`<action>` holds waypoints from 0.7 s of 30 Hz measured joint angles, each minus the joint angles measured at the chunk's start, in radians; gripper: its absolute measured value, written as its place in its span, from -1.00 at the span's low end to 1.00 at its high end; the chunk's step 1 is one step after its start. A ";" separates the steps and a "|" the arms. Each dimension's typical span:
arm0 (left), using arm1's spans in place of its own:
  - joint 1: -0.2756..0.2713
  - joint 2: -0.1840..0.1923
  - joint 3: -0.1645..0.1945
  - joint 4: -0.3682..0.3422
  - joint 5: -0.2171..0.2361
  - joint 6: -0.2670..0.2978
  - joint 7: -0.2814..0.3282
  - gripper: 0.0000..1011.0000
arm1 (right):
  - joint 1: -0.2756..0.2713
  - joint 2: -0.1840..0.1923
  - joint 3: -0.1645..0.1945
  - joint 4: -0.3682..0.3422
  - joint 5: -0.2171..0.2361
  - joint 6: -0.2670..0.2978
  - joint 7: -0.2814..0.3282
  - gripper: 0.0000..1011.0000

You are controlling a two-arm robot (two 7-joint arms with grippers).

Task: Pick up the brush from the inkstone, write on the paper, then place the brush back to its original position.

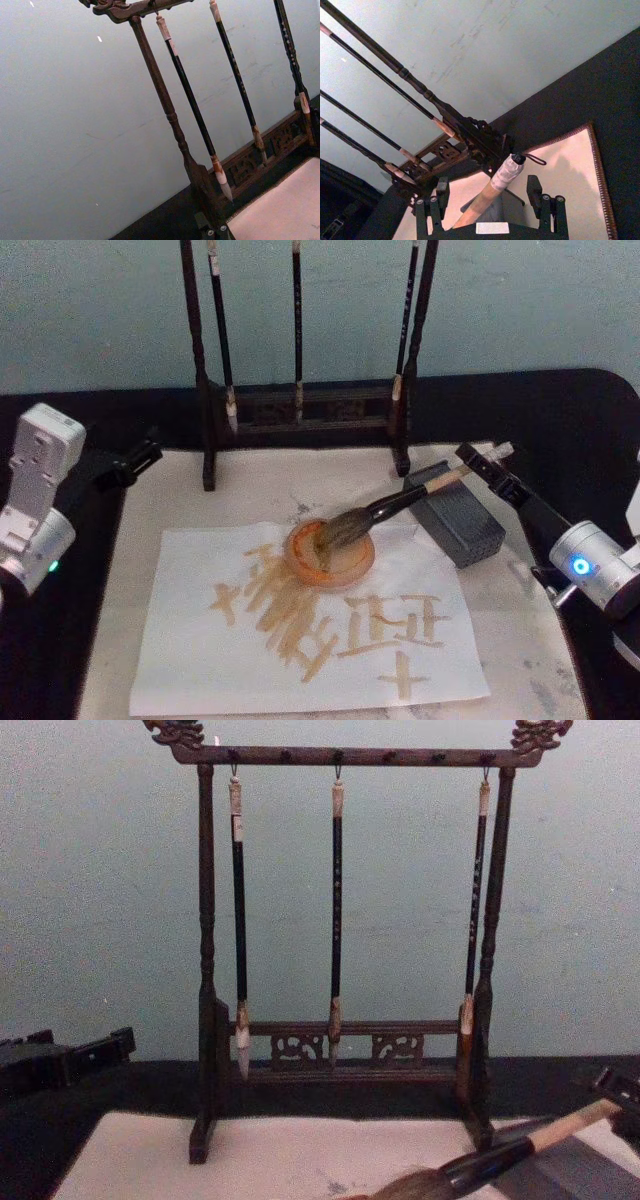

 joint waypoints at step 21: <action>0.000 0.000 0.000 0.000 0.000 0.000 0.000 0.98 | 0.025 0.005 -0.034 0.028 0.082 0.018 -0.006 0.98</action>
